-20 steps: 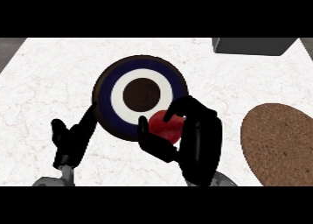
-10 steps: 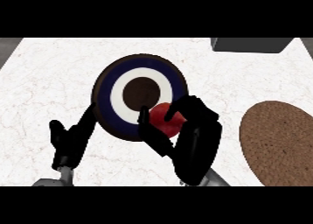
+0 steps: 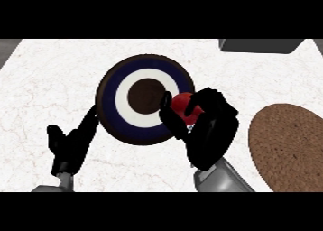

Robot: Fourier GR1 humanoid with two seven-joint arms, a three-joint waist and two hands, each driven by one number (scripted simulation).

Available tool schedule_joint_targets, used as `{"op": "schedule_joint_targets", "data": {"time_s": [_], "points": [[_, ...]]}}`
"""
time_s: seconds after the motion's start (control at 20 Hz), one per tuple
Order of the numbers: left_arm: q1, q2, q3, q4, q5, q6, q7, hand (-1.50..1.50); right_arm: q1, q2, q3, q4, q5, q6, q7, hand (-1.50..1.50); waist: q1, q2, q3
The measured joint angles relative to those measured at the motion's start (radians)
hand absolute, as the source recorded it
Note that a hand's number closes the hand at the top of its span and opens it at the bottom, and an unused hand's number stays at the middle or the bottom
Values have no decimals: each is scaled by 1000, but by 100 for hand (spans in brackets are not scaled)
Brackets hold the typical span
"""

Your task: Pick the pear from the placemat and place it in the plate

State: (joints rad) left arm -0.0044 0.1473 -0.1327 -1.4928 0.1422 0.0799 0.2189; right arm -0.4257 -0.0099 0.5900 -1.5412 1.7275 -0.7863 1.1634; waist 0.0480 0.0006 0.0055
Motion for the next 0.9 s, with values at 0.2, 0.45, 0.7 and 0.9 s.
{"op": "schedule_joint_targets", "data": {"time_s": [0.2,0.45,0.7,0.9], "points": [[-4,-7,-7,3,-9,2,-5,0,-37,0,-46,69,19,-40,23,150,1,3,1],[-8,-10,-5,9,-6,-6,-15,0,-66,1,-116,153,-52,-75,47,-150,4,8,2],[-23,-9,-9,10,-11,-9,0,0,-113,3,-137,312,-269,-85,47,-150,17,13,2],[-23,-16,-10,13,-14,-8,-5,0,-181,5,-125,448,-446,-182,-20,-150,20,13,2]]}}
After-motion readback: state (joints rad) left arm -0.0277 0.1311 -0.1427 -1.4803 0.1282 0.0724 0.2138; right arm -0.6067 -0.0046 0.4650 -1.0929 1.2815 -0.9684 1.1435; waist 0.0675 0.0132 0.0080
